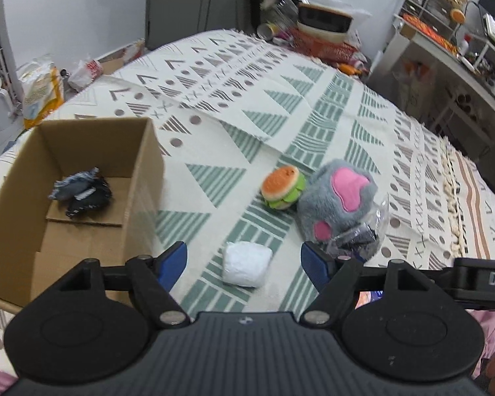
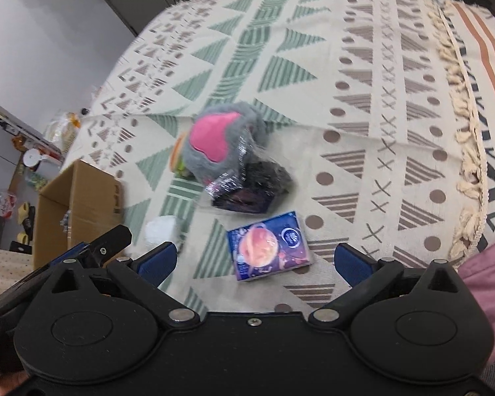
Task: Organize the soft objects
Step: 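Move both tools back toward the remaining items on the bedspread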
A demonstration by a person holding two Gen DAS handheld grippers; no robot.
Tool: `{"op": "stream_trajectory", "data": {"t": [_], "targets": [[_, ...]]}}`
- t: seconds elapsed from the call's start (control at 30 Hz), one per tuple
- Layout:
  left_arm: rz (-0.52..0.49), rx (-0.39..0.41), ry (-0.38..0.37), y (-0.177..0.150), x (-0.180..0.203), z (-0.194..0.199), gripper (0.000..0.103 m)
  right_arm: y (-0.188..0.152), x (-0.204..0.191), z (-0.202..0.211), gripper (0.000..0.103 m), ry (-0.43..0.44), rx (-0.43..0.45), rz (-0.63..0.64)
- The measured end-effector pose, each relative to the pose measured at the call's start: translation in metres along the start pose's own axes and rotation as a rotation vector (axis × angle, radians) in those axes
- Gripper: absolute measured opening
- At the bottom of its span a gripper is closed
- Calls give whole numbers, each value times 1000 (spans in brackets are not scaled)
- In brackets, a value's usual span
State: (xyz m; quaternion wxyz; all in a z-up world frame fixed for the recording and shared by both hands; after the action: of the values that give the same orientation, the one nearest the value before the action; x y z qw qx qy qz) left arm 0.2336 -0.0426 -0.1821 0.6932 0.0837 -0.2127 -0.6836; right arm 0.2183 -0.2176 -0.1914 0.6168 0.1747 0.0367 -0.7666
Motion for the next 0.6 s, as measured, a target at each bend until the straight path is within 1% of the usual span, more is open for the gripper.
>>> {"op": "stream_trajectory", "data": {"t": [0.03, 0.13, 0.37, 0.6], "targets": [[-1, -6, -3, -1, 2, -4, 75, 0, 1, -4, 103, 5, -10, -5], [-2, -34, 1, -3, 6, -17, 81, 2, 3, -14, 103, 16, -33, -14], [6, -112, 20, -9, 10, -45, 81, 6, 11, -34, 103, 4, -69, -49], [35, -152, 51, -10, 1, -67, 81, 10, 13, -48, 103, 12, -102, -49]]}}
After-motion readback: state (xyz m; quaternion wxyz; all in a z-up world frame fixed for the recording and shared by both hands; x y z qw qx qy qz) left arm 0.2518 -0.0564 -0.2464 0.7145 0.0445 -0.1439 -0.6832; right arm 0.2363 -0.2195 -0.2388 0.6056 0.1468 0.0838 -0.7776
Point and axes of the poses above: each gripper's, at about its wrist camera, not at the fingertips, and z roughly against the way its jaws point, x to its right, y to its top, the point moved 8 cm from there along -z, roughly the way its jaws point, and after that the axes turned 11 degrees about -x, right-handed, at the moved point
